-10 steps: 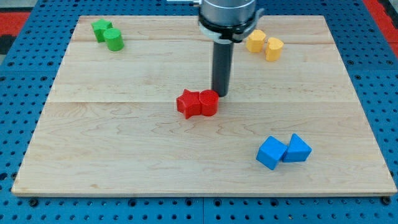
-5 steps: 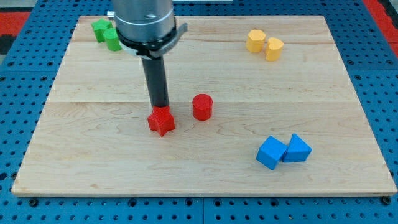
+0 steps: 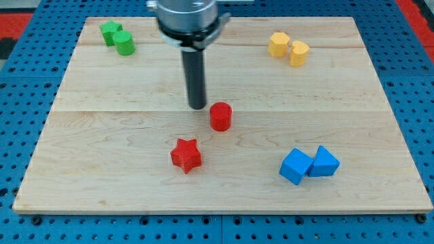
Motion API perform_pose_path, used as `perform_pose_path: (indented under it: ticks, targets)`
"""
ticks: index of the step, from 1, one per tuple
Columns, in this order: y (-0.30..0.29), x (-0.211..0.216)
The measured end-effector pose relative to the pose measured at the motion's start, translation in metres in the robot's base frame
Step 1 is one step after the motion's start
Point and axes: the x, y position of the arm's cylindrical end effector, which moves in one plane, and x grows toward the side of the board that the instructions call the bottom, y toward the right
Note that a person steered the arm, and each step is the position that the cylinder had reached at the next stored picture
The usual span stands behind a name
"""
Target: Move the red blocks parallel to the left of the blue blocks
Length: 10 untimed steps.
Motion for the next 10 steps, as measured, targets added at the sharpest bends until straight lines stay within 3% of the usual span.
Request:
perform_pose_path:
  ticks: [3,7,8,9,10]
  targets:
    - [0.094,0.002]
    - [-0.039,0.041]
    - [-0.046,0.054]
    - [-0.059,0.037]
    - [-0.01,0.006]
